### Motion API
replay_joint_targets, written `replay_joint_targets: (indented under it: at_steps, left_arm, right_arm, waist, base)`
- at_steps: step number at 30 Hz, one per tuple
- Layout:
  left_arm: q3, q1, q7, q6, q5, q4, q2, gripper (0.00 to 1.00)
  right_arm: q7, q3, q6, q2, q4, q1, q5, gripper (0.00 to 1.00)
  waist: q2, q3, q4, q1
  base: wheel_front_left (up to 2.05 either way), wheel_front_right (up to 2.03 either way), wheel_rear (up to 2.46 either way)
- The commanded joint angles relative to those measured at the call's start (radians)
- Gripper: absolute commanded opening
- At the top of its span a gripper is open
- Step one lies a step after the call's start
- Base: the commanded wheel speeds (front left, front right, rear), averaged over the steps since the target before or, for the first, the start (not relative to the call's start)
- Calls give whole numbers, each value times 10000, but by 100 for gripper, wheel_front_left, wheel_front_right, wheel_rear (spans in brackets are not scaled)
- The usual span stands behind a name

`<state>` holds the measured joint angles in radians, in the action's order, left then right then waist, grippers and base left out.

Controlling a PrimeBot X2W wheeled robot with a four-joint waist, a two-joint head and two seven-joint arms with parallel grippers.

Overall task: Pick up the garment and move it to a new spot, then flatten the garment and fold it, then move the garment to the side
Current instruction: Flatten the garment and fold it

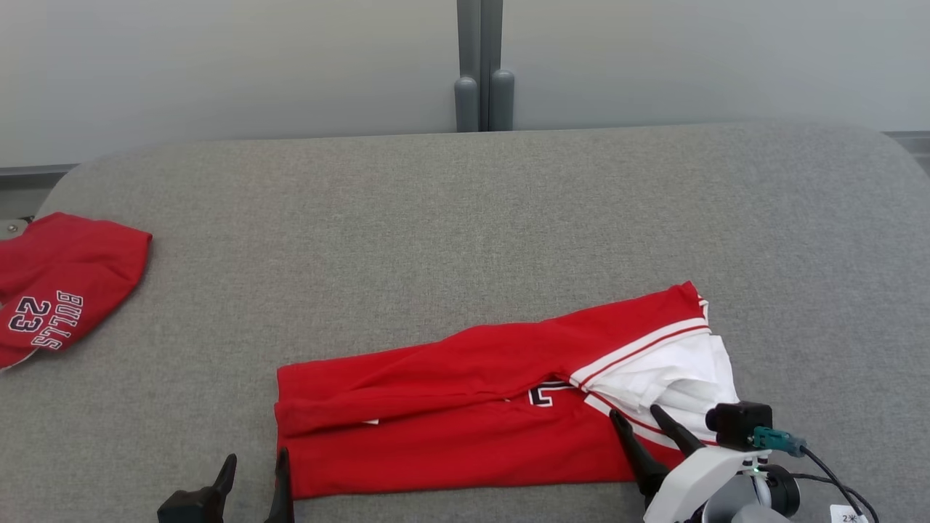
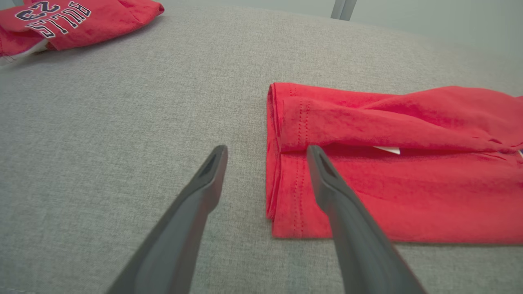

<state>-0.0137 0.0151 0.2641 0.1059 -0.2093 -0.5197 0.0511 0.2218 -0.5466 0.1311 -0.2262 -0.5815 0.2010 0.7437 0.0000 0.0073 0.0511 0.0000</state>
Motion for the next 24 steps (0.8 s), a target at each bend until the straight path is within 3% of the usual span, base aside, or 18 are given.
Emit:
replay_joint_targets:
  at_steps: [1, 3, 7, 9, 10, 24]
  left_arm:
    - [-11, -58, 0, 45, -67, 11, 5, 100]
    - [-19, -78, 0, 55, -83, 15, 6, 100]
    - [-54, -80, 0, 26, -102, 55, 4, 100]
    - [-59, -71, 0, 15, -117, 74, 4, 100]
    - [-57, -67, 0, 16, -108, 74, 4, 100]
    - [-109, -106, 0, -5, -170, 7, 4, 100]
  right_arm:
    - [88, 30, -9, 71, -88, 164, 32, 83]
    - [126, 58, -9, 102, -180, 202, 44, 48]
    - [219, 75, -9, 122, -246, 271, 79, 36]
    - [260, 61, -9, 123, -243, 292, 96, 7]
    - [271, 80, -9, 131, -225, 290, 118, 0]
    - [380, -606, -9, 39, 345, -249, 261, 0]
  waist:
    - [0, 77, 57, 0]
    - [0, 116, 77, 0]
    - [0, 179, 79, 0]
    - [0, 206, 52, 0]
    - [0, 211, 34, 0]
    - [0, 160, -141, 0]
  base:
    - [0, 0, 0]
    - [0, 0, 0]
    - [0, 0, 0]
    - [0, 0, 0]
    - [0, 0, 0]
    - [0, 0, 0]
